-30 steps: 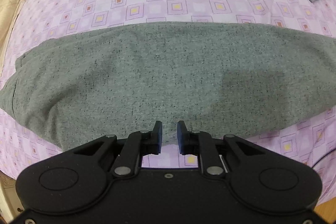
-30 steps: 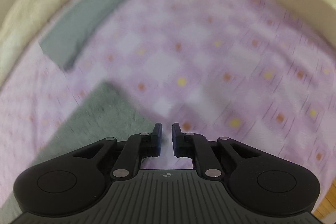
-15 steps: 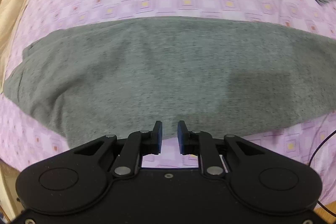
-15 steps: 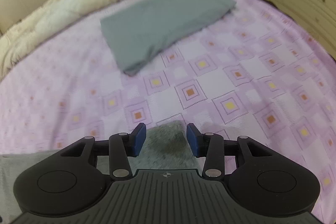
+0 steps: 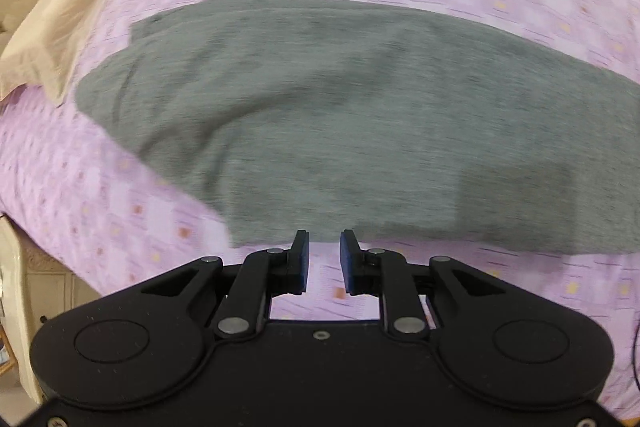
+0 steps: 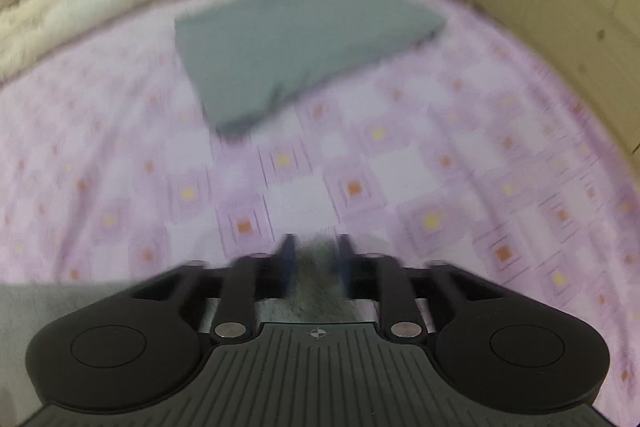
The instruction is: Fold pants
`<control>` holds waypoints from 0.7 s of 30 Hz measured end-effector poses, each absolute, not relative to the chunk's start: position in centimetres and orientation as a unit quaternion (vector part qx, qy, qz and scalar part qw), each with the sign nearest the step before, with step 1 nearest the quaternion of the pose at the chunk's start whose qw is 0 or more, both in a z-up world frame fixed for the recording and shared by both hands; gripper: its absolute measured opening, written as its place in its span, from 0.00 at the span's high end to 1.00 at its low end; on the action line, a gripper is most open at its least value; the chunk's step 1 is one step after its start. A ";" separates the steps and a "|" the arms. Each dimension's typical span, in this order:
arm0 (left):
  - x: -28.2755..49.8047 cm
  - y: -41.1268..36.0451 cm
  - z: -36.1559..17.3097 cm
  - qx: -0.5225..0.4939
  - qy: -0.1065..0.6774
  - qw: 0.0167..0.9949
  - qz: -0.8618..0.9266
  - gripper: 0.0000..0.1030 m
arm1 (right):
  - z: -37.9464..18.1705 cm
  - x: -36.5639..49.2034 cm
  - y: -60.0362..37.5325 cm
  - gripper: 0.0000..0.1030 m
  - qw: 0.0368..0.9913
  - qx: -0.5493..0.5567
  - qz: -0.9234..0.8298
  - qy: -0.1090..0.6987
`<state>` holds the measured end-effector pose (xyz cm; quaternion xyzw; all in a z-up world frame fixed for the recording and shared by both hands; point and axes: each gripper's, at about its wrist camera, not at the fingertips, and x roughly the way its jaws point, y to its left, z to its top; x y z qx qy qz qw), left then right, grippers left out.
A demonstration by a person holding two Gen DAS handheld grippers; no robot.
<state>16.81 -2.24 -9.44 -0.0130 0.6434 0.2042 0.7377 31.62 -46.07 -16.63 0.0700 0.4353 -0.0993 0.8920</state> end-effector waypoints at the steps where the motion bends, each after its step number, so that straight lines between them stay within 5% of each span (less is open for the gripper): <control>1: 16.6 -1.5 -9.4 -0.014 0.641 0.738 0.208 0.73 | -15.8 30.9 -45.5 0.68 0.900 0.071 -0.097 0.420; 18: 17.8 19.1 -9.1 -0.008 0.599 0.773 0.209 0.71 | -11.4 25.0 -18.7 0.68 0.889 0.075 0.146 0.427; 21: 18.6 24.4 -9.0 -0.021 0.587 0.781 0.214 0.55 | -11.4 26.0 -12.3 0.68 0.878 0.065 0.194 0.434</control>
